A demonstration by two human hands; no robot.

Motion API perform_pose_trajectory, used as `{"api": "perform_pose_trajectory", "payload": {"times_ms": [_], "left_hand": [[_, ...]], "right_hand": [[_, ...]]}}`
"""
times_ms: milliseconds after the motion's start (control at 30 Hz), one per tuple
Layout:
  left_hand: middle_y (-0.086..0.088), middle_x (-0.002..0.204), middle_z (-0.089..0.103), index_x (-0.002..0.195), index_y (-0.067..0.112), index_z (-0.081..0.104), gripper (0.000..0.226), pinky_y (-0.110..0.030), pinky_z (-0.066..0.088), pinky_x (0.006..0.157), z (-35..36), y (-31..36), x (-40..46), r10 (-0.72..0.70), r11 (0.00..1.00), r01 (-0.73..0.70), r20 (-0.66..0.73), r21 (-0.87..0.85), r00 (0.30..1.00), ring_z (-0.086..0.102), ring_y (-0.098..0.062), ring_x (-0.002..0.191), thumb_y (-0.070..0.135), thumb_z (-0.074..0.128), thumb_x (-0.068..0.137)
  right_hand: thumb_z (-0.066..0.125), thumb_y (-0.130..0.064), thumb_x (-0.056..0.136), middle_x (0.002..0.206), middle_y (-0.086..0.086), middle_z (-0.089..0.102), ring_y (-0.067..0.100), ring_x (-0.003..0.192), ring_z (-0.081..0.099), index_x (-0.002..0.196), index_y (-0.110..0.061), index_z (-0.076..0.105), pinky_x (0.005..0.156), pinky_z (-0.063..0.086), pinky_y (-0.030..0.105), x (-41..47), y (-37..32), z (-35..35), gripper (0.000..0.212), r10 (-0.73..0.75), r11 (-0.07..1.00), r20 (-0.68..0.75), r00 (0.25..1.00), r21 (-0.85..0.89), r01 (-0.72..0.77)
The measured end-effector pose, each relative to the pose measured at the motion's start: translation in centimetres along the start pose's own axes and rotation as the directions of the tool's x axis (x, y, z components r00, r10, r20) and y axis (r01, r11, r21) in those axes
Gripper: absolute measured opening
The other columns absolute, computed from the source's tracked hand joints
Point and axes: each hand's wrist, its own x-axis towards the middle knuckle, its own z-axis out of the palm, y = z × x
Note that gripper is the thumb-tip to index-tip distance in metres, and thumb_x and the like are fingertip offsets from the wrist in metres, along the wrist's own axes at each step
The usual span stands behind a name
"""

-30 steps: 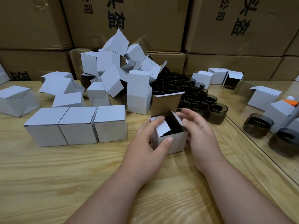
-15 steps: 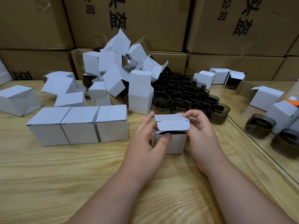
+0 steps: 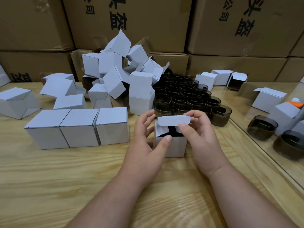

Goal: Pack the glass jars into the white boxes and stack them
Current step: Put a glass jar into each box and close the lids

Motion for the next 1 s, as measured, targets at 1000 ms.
{"api": "perform_pose_trajectory", "payload": {"times_ms": [1000], "left_hand": [[0.019,0.138,0.053,0.09,0.035,0.073,0.017,0.003,0.032,0.088,-0.4,0.4,-0.5,-0.001,0.996,0.009,-0.099,0.084,0.995,0.048,0.015,0.124,0.026,0.059,0.091]], "right_hand": [[0.056,-0.029,0.083,0.09,-0.022,0.059,0.0,0.079,0.052,0.093,-0.036,0.059,0.073,0.042,0.026,-1.3,1.0,0.6,0.013,0.069,0.991,0.082,0.994,-0.119,-0.059]]}}
